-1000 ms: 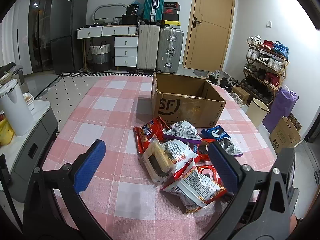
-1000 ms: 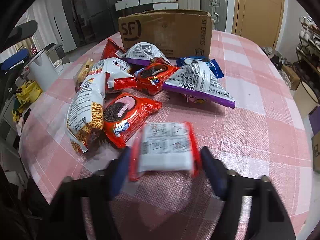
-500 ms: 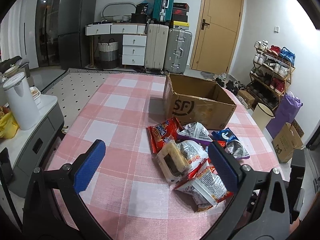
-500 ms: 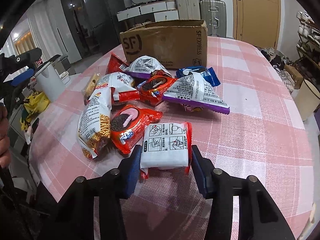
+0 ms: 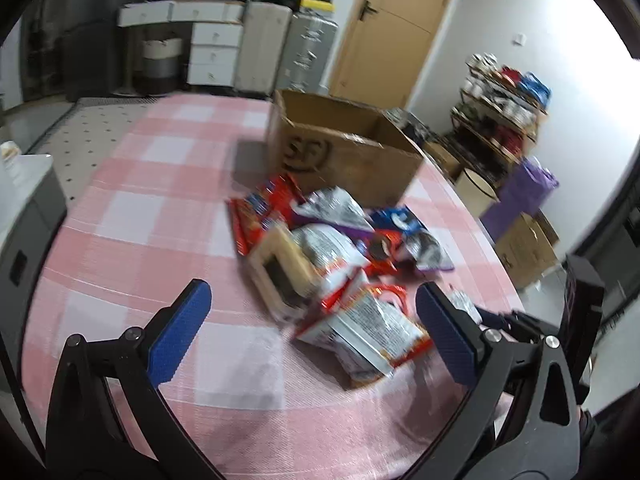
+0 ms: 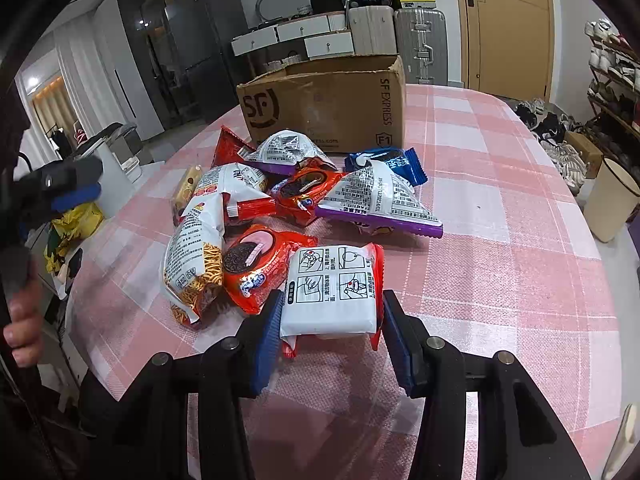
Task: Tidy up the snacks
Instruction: 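Grasp the white printed chip bag with the left gripper while right holds bread packet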
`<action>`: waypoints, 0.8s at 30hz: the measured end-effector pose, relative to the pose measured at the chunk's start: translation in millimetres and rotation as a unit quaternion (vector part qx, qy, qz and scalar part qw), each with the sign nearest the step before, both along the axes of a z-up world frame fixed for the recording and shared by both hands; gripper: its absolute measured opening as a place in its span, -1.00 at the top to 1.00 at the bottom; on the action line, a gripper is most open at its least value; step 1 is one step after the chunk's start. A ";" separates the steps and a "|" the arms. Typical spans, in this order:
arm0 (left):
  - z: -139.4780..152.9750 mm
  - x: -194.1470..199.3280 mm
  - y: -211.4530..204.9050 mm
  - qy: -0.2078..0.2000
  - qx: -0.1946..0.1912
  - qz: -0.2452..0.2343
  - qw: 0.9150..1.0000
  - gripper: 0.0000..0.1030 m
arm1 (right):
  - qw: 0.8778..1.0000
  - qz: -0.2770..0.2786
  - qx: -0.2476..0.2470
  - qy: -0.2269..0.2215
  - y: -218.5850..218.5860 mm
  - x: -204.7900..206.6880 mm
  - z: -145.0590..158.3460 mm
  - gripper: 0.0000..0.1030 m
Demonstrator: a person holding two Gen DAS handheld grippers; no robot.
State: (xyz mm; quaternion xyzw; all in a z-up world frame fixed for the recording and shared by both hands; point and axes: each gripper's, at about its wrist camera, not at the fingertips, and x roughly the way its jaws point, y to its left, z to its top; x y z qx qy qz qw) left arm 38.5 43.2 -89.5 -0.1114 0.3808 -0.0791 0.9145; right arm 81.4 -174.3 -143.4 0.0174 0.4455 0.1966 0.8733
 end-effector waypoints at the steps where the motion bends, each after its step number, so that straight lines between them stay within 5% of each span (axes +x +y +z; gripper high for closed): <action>1: -2.8 0.8 -4.9 0.003 -0.001 -0.012 1.000 -0.97 | 1.000 -0.001 0.000 0.000 -0.6 -0.2 0.2 0.06; 9: -21.6 6.6 -38.0 0.028 0.009 -0.078 0.997 -0.97 | 1.000 -0.004 0.008 -0.002 -6.0 -1.1 0.3 0.06; 24: -53.4 32.3 -41.4 0.068 -0.079 -0.138 0.985 -0.97 | 1.000 -0.013 0.019 0.006 -17.8 0.7 -8.6 0.06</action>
